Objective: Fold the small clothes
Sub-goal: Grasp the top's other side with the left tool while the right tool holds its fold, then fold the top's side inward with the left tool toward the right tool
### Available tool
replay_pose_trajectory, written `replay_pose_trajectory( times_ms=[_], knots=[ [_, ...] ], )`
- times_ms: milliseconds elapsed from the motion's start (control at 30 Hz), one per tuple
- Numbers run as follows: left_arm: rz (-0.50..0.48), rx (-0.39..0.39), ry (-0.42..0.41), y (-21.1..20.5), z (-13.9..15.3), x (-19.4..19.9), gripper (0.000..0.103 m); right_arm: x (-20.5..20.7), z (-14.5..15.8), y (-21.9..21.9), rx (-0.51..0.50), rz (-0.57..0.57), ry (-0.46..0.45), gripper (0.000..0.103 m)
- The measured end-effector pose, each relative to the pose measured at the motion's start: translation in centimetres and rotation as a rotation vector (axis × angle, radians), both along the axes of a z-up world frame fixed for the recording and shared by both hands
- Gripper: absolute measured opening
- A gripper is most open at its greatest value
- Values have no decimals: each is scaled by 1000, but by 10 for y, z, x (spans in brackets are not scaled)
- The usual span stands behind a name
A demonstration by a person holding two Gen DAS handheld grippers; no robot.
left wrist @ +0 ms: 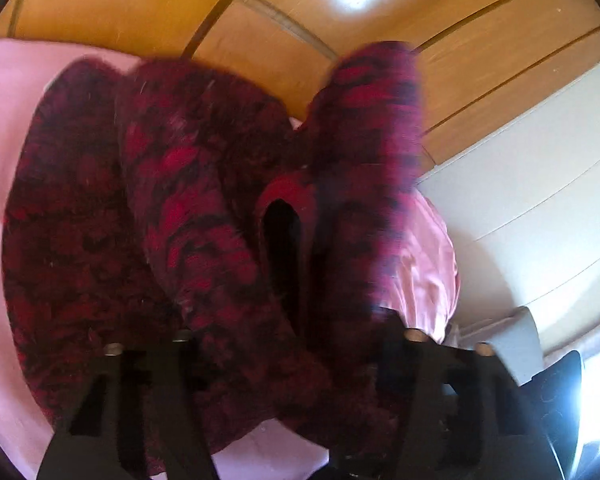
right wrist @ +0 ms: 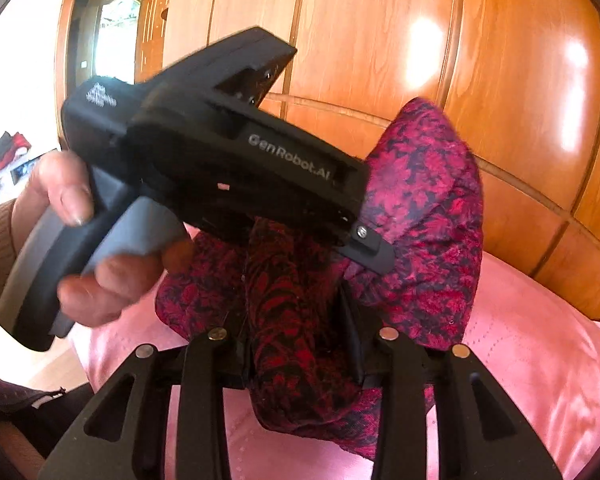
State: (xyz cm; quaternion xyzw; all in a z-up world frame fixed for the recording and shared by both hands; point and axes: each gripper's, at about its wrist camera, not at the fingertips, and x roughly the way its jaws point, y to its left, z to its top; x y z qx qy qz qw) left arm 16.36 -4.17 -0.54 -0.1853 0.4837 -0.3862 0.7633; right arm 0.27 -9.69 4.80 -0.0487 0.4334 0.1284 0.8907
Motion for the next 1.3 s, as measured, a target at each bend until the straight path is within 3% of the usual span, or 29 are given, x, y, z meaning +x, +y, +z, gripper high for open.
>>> replay_pose_trajectory(
  times_ms=[100, 167, 267, 367, 433, 567, 700, 900, 1133, 1233, 1300],
  knots=[
    [-18, 78, -103, -12, 15, -11, 38, -4, 7, -2, 12, 16, -6, 48],
    [-15, 127, -156, -19, 23, -15, 35, -6, 13, -7, 49, 51, 9, 63],
    [-17, 167, -207, -24, 32, -22, 34, -10, 26, -36, 231, 74, 71, 75],
    [-27, 198, -234, -22, 38, -28, 33, -15, 38, -84, 428, 3, 106, 75],
    [-25, 204, -239, -29, 40, -20, 33, -15, 36, -115, 475, -89, 106, 73],
    [-21, 220, -258, -24, 50, -26, 33, 0, 3, -145, 425, -255, 159, 54],
    [-7, 245, -289, -1, 59, -37, 32, 18, -24, -123, 369, -229, 193, 45],
    [77, 244, -320, 44, 77, -46, 32, 40, -8, -83, 347, -129, 124, 43],
    [150, 244, -234, 73, 39, -53, 32, 50, -29, -47, 259, -58, 182, 43],
    [173, 247, -247, 79, 21, -57, 32, 52, -42, -40, 224, -41, 204, 43],
    [202, 219, -212, 83, 5, -55, 32, 53, -47, -36, 194, -24, 214, 43]
  ],
)
